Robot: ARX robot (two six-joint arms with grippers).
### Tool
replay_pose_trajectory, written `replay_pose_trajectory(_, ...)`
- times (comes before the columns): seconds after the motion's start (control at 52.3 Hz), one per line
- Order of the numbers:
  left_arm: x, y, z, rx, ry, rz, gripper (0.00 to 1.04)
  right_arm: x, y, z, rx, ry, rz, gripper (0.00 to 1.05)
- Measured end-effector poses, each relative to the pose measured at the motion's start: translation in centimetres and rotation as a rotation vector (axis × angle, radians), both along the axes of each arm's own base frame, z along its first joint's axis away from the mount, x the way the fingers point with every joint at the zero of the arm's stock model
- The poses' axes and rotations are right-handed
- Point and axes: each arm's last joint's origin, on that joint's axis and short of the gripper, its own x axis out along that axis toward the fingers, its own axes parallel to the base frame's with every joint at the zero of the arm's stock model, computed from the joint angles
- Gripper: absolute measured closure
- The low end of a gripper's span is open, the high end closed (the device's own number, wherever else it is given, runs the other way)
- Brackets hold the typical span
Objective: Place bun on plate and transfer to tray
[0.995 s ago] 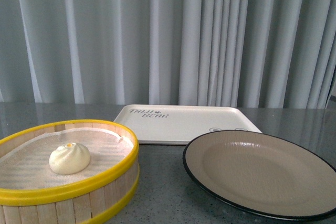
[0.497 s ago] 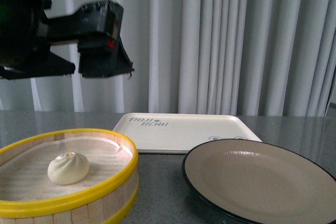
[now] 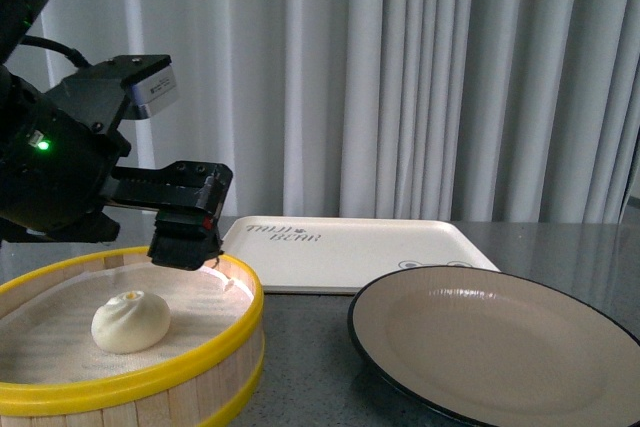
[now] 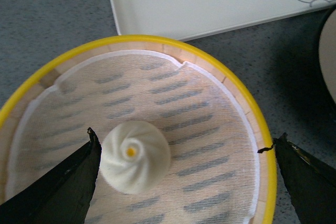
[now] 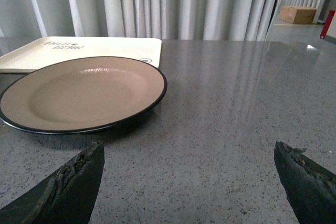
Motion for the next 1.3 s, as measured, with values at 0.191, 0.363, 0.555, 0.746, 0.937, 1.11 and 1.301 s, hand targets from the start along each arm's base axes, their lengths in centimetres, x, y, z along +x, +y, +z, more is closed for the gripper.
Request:
replay_pose_trajectory(0.191, 2.3, 0.9, -0.5, 0.008, 0.049, 0.03, 0.07, 0.0, 0.0, 0.0, 0.0, 0.0, 0.0, 0.09)
replay_pose_trajectory(0.363, 3.7, 1.9, -1.6, 0.03, 0.073, 0.076, 0.07, 0.0, 0.0, 0.0, 0.0, 0.0, 0.0, 0.09)
replay_pose_trajectory(0.555, 4.6, 2.9, -2.6, 0.033, 0.083, 0.1, 0.07, 0.0, 0.0, 0.0, 0.0, 0.0, 0.0, 0.09)
replay_pose_trajectory(0.746, 4.6, 3.1, -2.9, 0.012, 0.099, 0.085, 0.07, 0.0, 0.0, 0.0, 0.0, 0.0, 0.0, 0.09)
replay_pose_trajectory(0.937, 4.6, 3.3, -3.7, 0.004, 0.122, 0.075, 0.07, 0.0, 0.0, 0.0, 0.0, 0.0, 0.0, 0.09)
replay_pose_trajectory(1.11, 4.5, 3.5, -4.5, 0.023, 0.133, 0.072, 0.07, 0.0, 0.0, 0.0, 0.0, 0.0, 0.0, 0.09)
replay_pose_trajectory(1.301, 4.4, 3.6, -5.1, 0.033, 0.135, 0.059, 0.07, 0.0, 0.0, 0.0, 0.0, 0.0, 0.0, 0.09)
